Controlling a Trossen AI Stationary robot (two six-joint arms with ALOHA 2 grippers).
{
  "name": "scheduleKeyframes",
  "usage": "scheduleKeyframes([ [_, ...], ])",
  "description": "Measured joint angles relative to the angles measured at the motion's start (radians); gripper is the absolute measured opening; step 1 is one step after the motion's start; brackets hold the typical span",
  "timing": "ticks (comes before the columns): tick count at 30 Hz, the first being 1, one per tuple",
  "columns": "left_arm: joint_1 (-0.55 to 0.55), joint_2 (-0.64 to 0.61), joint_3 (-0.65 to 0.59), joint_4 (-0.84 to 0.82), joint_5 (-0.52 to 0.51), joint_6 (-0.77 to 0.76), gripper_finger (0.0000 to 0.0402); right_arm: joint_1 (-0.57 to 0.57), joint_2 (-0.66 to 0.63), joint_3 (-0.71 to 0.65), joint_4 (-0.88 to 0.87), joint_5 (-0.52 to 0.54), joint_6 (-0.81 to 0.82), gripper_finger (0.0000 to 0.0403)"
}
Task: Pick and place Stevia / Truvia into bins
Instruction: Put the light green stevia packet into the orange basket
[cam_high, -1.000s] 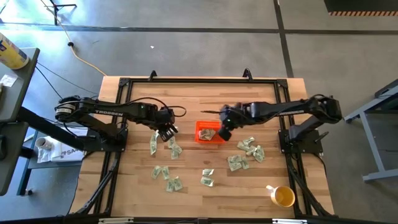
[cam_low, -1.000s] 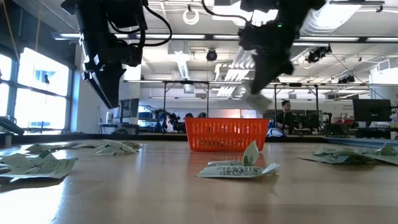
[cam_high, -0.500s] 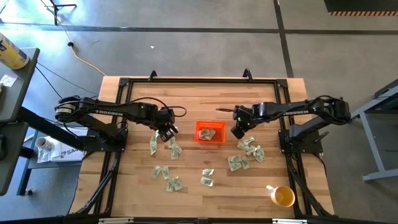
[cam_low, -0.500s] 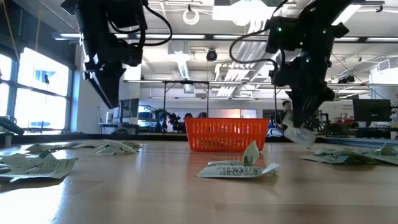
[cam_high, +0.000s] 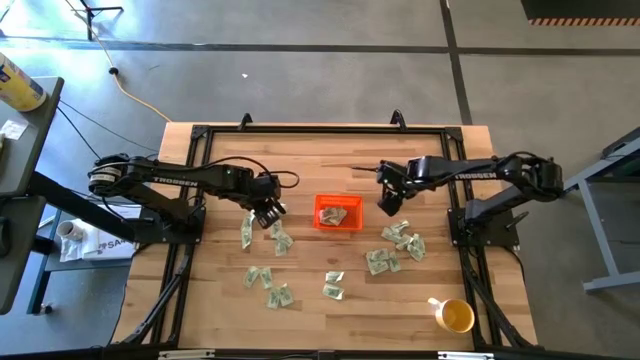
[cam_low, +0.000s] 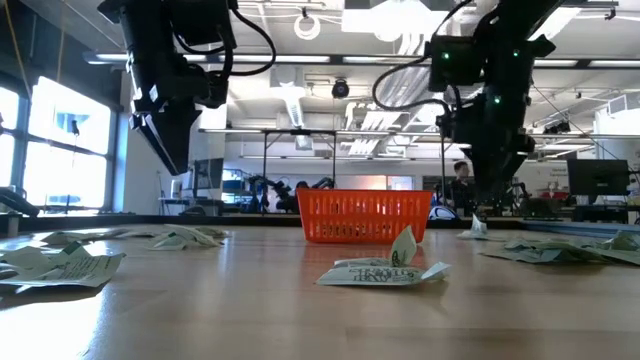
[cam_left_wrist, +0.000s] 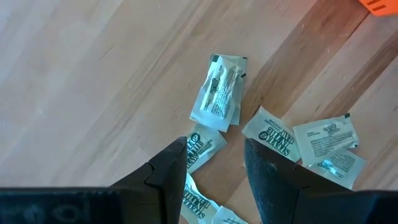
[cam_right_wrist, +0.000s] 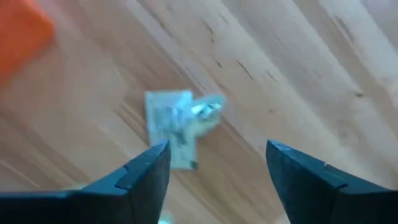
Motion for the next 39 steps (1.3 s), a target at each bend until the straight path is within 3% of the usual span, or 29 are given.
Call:
scheduleKeyframes([
  [4,0.0,0.0,0.0,0.003,0.0,0.0,0.0193,-0.052,0.0,-0.019,-0.004,-0.071,-0.061,0.0262],
  [11,0.0,0.0,0.0,0.013,-0.008,-0.018,0.0193,-0.173,0.003,-0.039,0.049,-0.165,0.095,0.0251],
  [20,0.0,0.0,0.0,0.021,-0.028,-0.019,0.0193,-0.161,0.016,-0.039,0.101,-0.162,0.26,0.0247],
  [27,0.0,0.001,0.0,0.03,-0.029,-0.023,0.0193,-0.129,0.095,-0.039,0.116,-0.144,0.321,0.0243],
  [31,0.0,0.001,0.0,0.03,-0.029,-0.034,0.0193,-0.13,0.111,-0.039,0.137,-0.144,0.323,0.0211],
  [39,0.0,0.001,0.0,0.03,-0.029,-0.051,0.0193,-0.133,0.111,-0.038,0.143,-0.144,0.31,0.0099],
])
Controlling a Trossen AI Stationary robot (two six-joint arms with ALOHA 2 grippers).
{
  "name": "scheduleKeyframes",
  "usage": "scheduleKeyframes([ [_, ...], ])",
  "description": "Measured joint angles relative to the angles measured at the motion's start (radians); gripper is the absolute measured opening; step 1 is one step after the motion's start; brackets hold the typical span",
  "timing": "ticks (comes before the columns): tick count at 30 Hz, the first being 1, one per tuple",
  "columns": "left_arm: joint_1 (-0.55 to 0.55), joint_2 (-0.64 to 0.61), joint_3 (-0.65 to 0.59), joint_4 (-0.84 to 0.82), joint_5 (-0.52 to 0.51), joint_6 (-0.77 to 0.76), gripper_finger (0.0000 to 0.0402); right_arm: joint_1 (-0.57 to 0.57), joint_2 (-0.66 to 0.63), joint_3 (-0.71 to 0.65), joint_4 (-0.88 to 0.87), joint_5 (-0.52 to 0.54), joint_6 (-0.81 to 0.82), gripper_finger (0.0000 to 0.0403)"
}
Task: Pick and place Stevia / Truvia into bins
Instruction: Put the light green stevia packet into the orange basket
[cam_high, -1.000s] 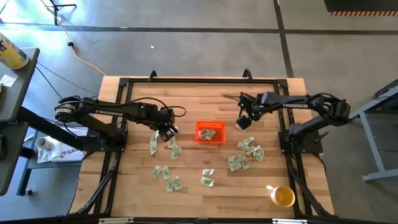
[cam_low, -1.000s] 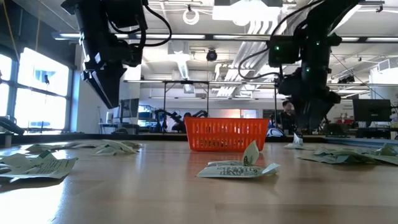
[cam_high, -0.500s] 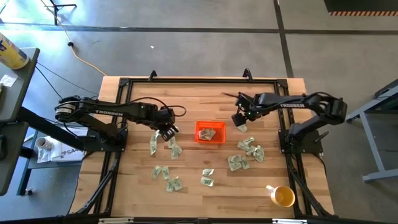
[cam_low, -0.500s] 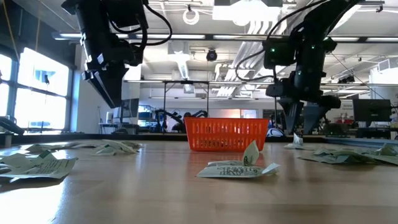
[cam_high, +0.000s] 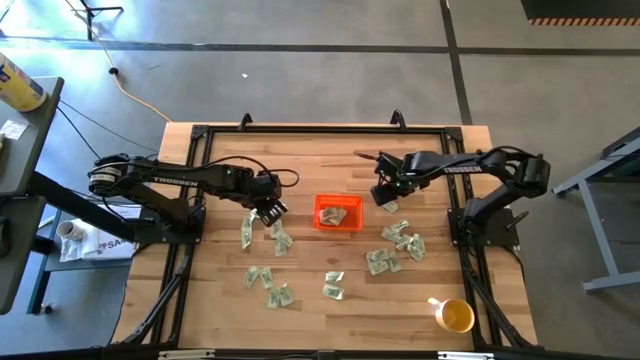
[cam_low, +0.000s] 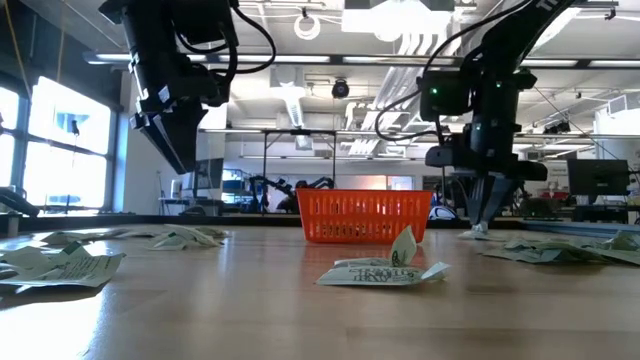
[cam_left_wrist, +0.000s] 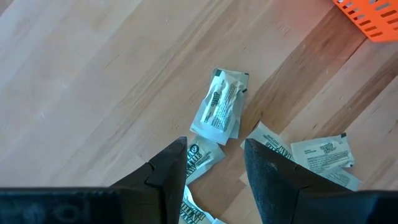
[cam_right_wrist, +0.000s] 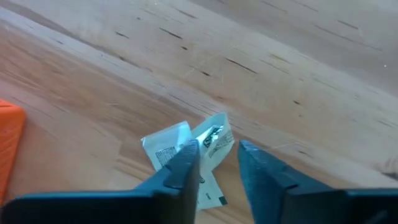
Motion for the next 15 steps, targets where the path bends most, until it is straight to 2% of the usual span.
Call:
scheduleKeyframes([
  [9,0.0,0.0,0.0,0.0,0.0,0.0,0.0193,-0.043,0.0,0.0,-0.004,0.031,-0.025,0.0011],
  [15,0.0,0.0,0.0,-0.005,0.001,-0.002,0.0193,-0.059,-0.022,0.011,-0.012,0.036,-0.066,0.0001],
])
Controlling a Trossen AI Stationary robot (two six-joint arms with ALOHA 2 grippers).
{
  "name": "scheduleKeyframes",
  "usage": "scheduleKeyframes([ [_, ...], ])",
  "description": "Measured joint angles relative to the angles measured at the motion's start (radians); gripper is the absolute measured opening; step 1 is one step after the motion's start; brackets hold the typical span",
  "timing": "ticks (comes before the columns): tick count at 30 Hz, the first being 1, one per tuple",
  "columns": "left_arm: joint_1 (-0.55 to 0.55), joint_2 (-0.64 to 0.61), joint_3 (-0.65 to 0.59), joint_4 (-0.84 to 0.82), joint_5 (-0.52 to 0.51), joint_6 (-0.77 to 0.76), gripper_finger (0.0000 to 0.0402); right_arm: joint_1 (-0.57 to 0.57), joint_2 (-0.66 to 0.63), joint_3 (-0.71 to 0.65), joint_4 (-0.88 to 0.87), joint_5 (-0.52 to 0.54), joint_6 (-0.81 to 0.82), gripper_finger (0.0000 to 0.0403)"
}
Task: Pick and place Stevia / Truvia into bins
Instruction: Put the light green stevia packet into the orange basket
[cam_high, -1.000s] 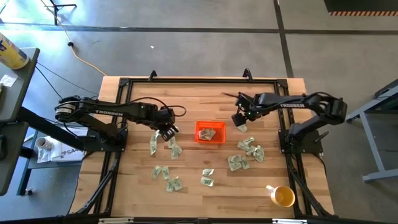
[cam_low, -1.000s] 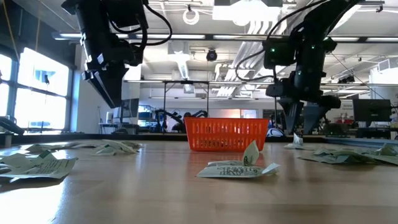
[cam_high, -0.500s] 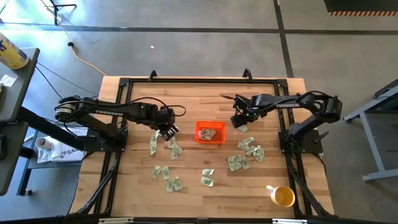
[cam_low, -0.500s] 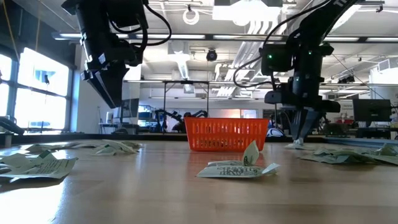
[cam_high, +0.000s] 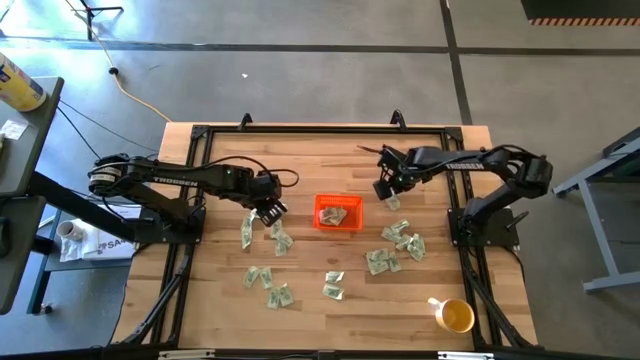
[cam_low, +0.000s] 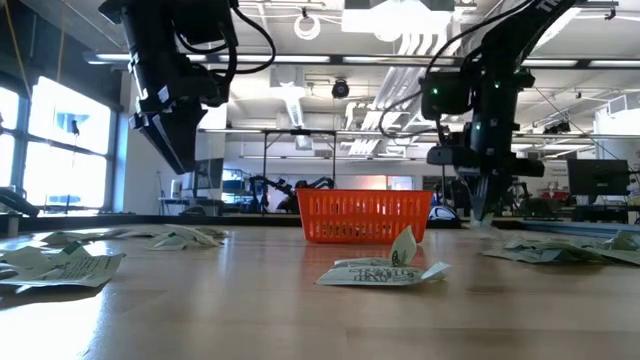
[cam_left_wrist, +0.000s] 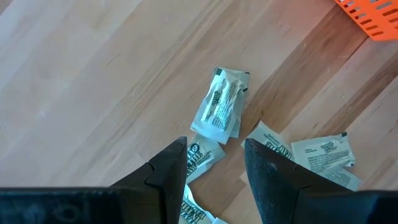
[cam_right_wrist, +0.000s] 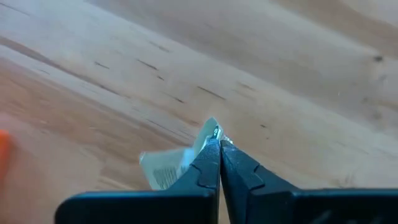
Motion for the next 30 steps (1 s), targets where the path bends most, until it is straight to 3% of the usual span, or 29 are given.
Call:
scheduleKeyframes([
  [5,0.0,0.0,0.0,-0.002,0.0,-0.009,0.0193,0.001,-0.058,0.069,0.002,-0.004,-0.008,0.0001],
  [11,0.0,0.0,0.0,-0.002,0.0,0.01,0.0193,0.053,-0.075,0.227,0.042,-0.189,-0.059,0.0],
  [15,0.0,0.0,0.0,-0.004,0.0,0.036,0.0193,0.133,-0.042,0.294,0.109,-0.299,0.001,0.0],
  [24,0.0,0.0,0.0,-0.009,0.0,0.095,0.0193,0.3,0.151,0.303,0.245,-0.32,0.147,0.0005],
  [30,0.0,0.0,0.0,-0.023,0.0,0.096,0.0193,0.345,0.171,0.304,0.278,-0.167,0.205,0.0073],
])
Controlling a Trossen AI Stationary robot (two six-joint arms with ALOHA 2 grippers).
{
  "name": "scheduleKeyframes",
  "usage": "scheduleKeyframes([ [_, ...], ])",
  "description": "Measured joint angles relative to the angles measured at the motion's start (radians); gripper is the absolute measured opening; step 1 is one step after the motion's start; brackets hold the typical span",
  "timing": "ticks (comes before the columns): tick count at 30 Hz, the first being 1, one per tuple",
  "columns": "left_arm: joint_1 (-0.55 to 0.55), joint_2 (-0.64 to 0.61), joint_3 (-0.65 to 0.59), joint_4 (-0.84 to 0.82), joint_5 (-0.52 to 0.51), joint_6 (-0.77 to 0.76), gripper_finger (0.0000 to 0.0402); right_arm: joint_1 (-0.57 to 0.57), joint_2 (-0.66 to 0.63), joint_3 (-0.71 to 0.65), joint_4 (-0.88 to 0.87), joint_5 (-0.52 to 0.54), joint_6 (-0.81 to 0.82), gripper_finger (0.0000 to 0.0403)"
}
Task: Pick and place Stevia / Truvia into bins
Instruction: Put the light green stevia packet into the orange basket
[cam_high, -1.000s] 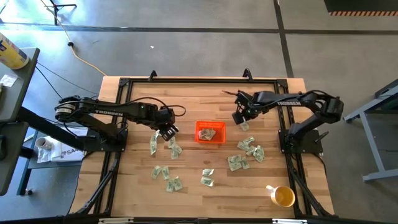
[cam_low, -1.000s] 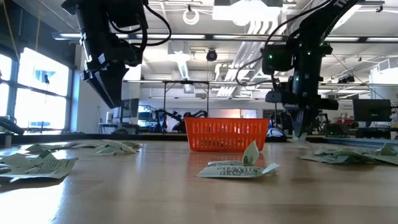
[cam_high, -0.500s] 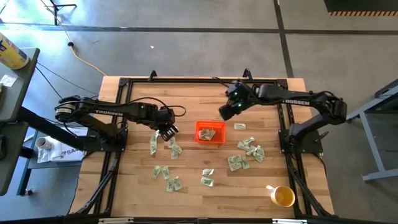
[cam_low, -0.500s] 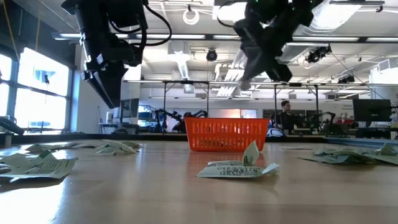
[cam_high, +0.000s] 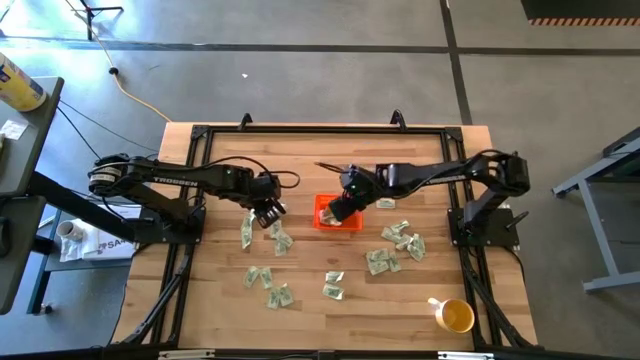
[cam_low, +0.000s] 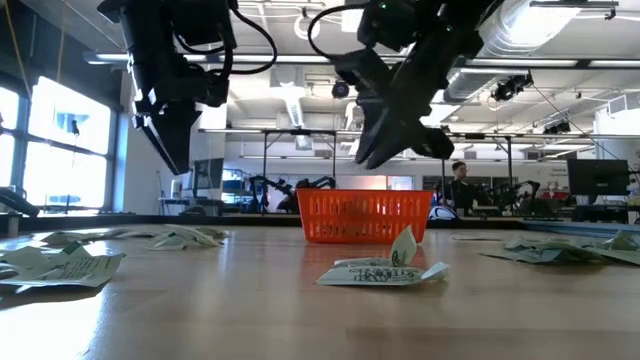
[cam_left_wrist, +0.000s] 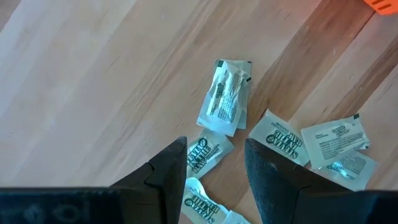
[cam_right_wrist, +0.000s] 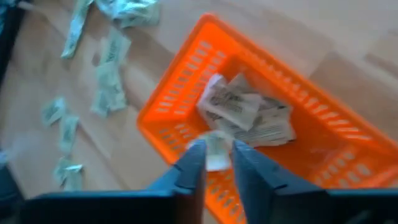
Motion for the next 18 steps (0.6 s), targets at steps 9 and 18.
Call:
scheduleKeyframes([
  [9,-0.001,0.0,0.0,-0.03,0.004,0.0,0.0193,0.004,-0.098,0.001,-0.535,0.22,-0.196,0.0231],
  [18,-0.041,0.0,0.0,-0.011,0.002,-0.008,0.0193,-0.133,-0.094,-0.001,-0.562,0.168,-0.629,0.0245],
])
